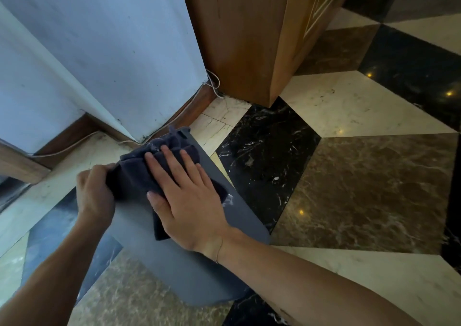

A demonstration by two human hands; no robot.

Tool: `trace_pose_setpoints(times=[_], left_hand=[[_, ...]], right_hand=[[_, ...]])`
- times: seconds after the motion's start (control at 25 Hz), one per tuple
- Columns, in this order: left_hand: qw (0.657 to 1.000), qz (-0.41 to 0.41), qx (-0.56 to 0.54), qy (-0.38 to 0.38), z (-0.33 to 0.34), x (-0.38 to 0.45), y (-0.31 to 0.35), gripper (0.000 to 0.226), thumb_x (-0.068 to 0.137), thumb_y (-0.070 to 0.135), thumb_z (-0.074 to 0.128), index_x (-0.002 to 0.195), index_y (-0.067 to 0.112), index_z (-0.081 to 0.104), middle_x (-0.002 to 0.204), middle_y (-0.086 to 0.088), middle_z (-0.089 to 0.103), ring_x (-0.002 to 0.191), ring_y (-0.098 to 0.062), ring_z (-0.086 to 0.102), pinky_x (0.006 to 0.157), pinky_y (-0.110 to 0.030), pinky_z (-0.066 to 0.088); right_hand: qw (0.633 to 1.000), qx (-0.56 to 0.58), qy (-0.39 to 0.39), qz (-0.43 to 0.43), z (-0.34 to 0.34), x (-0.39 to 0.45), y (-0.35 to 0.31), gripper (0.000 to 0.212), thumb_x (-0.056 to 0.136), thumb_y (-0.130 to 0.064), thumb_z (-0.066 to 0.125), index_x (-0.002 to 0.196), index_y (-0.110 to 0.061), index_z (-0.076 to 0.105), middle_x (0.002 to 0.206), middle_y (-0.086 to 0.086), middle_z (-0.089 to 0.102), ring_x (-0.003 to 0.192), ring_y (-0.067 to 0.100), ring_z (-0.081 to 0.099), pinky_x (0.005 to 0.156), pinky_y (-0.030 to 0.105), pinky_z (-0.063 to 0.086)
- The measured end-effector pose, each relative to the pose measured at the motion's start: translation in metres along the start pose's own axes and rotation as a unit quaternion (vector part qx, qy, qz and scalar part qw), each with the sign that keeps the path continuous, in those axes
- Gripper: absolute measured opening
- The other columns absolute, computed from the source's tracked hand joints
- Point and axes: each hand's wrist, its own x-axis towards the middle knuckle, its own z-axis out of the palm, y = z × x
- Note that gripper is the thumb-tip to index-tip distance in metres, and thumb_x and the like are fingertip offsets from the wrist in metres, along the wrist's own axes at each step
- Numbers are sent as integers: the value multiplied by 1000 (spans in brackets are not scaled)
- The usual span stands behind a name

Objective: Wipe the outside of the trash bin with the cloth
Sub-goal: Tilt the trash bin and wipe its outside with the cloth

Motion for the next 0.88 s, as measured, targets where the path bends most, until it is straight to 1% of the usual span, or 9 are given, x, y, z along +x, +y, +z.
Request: trace_pose_setpoints(times=[0.08, 0.12, 0.24, 0.36, 0.52, 0.6, 0.68, 0.8, 0.88], left_hand=[[1000, 7, 17, 10, -6, -4, -1, 50, 79, 6, 34, 31, 24, 35, 33, 11, 22, 37, -4, 21, 53, -35, 14], [999, 7, 19, 26, -10, -4, -3, 47, 77, 6, 33, 34, 24, 31, 34, 10, 19, 37, -4, 19, 53, -35, 12], [996, -13, 13, 86, -23, 2, -21, 18, 69, 18, 34, 57, 22, 22, 46, 8, 12, 45, -7, 10, 57, -38, 9], [991, -45, 32, 126, -31, 5, -33, 20, 72, 24, 35, 60, 20, 20, 63, -3, 13, 55, -13, 12, 57, -38, 8], [991, -41, 41, 118, -21, -4, -27, 23, 71, 24, 38, 58, 19, 20, 58, -2, 15, 57, -15, 13, 54, -38, 11], [992, -5, 53, 112, -9, -13, -25, 29, 76, 19, 41, 56, 18, 20, 44, 10, 15, 48, -9, 12, 49, -35, 11], [994, 17, 43, 101, -1, -19, -24, 36, 79, 14, 44, 52, 18, 20, 34, 9, 12, 40, -9, 11, 42, -29, 6], [995, 37, 14, 89, 3, -15, -16, 35, 75, 18, 44, 49, 17, 21, 36, 9, 12, 44, -10, 10, 44, -33, 6], [995, 70, -20, 72, 6, -12, -6, 34, 70, 21, 44, 44, 24, 22, 40, 9, 12, 47, -12, 10, 48, -38, 6]], right_hand=[[1000, 16, -9, 4, 2, 0, 0, 56, 103, -42, 30, 155, -35, 11, 166, -6, 9, 152, 21, 0, 123, 42, 5], [999, 27, -15, 15, 3, -1, 2, 56, 103, -42, 29, 156, -34, 11, 166, -7, 9, 152, 19, -1, 123, 41, 4], [996, 39, -50, 59, 9, -17, 25, 56, 102, -46, 21, 156, -32, 11, 166, -8, 8, 152, 14, -4, 123, 40, 7], [991, 43, -73, 105, 11, -47, 56, 60, 98, -50, 13, 156, -33, 10, 165, -12, 5, 151, 9, -4, 122, 40, 10], [985, 55, -78, 144, 12, -100, 44, 59, 96, -55, 8, 153, -42, -2, 161, -25, -12, 148, 0, -16, 123, 36, 5], [987, 52, -56, 138, 17, -118, 21, 54, 97, -58, 3, 149, -50, -7, 158, -31, -18, 147, 0, -19, 122, 35, 2], [991, 57, -34, 114, 21, -115, 4, 53, 98, -57, 3, 150, -50, -7, 160, -29, -14, 149, 2, -15, 120, 36, 1], [997, 45, -6, 64, 11, -79, -9, 53, 101, -52, 7, 152, -44, -1, 164, -20, -3, 151, 8, -10, 122, 38, 1], [998, 32, 31, 41, -1, -46, -11, 54, 102, -49, 12, 154, -38, 6, 165, -13, 6, 152, 12, -4, 123, 40, 5]])
